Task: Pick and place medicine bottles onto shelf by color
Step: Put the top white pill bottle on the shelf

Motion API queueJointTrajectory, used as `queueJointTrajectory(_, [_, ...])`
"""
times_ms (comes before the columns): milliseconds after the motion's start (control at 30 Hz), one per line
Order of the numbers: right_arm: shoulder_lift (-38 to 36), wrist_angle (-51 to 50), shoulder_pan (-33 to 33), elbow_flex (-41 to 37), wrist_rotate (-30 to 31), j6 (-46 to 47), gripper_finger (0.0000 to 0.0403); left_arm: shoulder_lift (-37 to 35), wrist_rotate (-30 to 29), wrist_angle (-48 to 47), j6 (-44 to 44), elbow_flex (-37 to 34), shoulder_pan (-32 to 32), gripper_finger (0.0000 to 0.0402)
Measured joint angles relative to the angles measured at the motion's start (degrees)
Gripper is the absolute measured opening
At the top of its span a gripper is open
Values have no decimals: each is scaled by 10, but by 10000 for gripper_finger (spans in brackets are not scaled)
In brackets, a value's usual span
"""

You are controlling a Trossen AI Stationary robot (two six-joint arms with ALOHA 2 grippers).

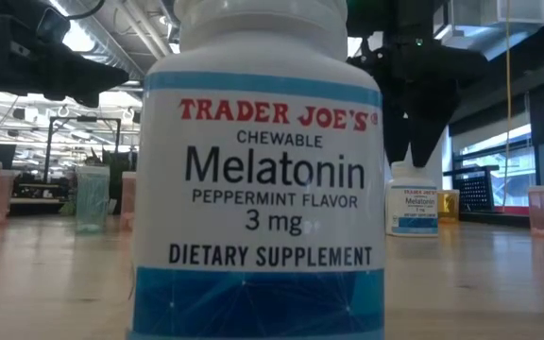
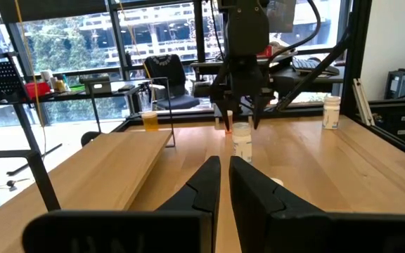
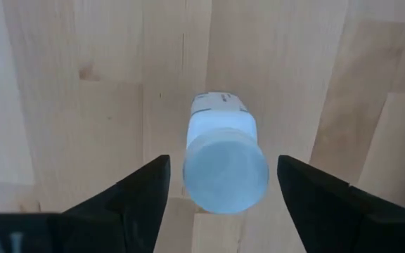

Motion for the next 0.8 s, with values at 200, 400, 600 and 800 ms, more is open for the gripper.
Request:
queueJointTrajectory(200, [14, 2, 0, 0, 0, 1, 264, 0, 0, 0, 0, 0, 0, 27])
queueJointTrajectory(400, [22, 3, 0, 0, 0, 3, 256, 0, 0, 0, 0, 0, 0, 27])
queueJointTrajectory(600, [22, 3, 0, 0, 12, 3, 212, 0, 0, 0, 0, 0, 0, 27])
queueJointTrajectory(800, [22, 4, 0, 0, 12, 3, 183, 0, 0, 0, 0, 0, 0, 27])
